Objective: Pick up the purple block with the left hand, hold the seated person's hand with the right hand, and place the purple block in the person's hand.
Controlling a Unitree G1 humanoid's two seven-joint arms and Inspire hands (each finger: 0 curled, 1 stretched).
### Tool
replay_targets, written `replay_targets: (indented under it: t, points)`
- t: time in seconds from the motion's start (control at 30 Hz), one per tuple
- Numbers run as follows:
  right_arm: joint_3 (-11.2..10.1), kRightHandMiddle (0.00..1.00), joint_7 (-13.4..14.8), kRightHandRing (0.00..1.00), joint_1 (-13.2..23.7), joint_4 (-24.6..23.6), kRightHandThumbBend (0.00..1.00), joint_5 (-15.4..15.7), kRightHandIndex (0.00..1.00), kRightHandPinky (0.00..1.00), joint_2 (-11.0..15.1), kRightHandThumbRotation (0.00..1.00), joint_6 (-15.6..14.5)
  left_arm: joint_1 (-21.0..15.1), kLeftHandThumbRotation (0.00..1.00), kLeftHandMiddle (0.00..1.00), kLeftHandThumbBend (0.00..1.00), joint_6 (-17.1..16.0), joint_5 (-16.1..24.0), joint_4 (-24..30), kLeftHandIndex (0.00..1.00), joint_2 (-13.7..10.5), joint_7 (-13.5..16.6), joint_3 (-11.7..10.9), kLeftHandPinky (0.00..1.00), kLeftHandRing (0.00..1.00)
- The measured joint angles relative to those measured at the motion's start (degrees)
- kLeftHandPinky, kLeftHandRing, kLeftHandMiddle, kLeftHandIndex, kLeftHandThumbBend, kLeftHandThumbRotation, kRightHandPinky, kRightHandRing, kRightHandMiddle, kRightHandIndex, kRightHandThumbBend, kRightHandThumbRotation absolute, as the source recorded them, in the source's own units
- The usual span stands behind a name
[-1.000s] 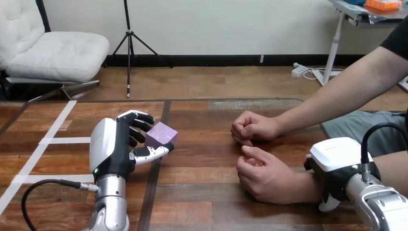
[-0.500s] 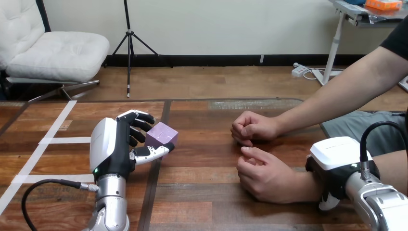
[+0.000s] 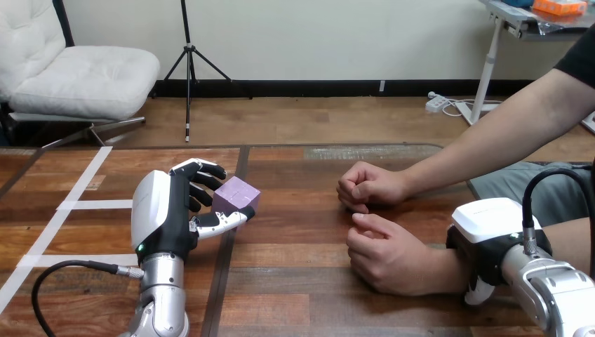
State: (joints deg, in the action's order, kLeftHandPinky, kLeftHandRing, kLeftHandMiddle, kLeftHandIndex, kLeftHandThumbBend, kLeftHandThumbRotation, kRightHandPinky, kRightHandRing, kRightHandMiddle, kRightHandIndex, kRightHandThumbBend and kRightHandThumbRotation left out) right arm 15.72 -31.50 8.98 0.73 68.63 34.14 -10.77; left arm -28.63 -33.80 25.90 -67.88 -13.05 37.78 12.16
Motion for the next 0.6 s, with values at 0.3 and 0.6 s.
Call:
replay_targets:
  t: [0.3, 0.6]
  points:
    - [0.0, 0.40, 0.1, 0.28, 0.6, 0.7, 0.73, -2.1, 0.63, 0.20, 0.0, 0.00, -0.3, 0.0, 0.00, 0.53, 0.68, -0.1, 0.1, 0.2, 0.56, 0.0, 0.0, 0.0, 0.44, 0.47]
    - [0.0, 0.43, 0.1, 0.32, 0.9, 0.8, 0.75, -4.3, 0.60, 0.22, 0.0, 0.01, -1.1, 0.0, 0.00, 0.53, 0.68, -0.1, 0.1, 0.2, 0.56, 0.0, -0.1, 0.0, 0.44, 0.47]
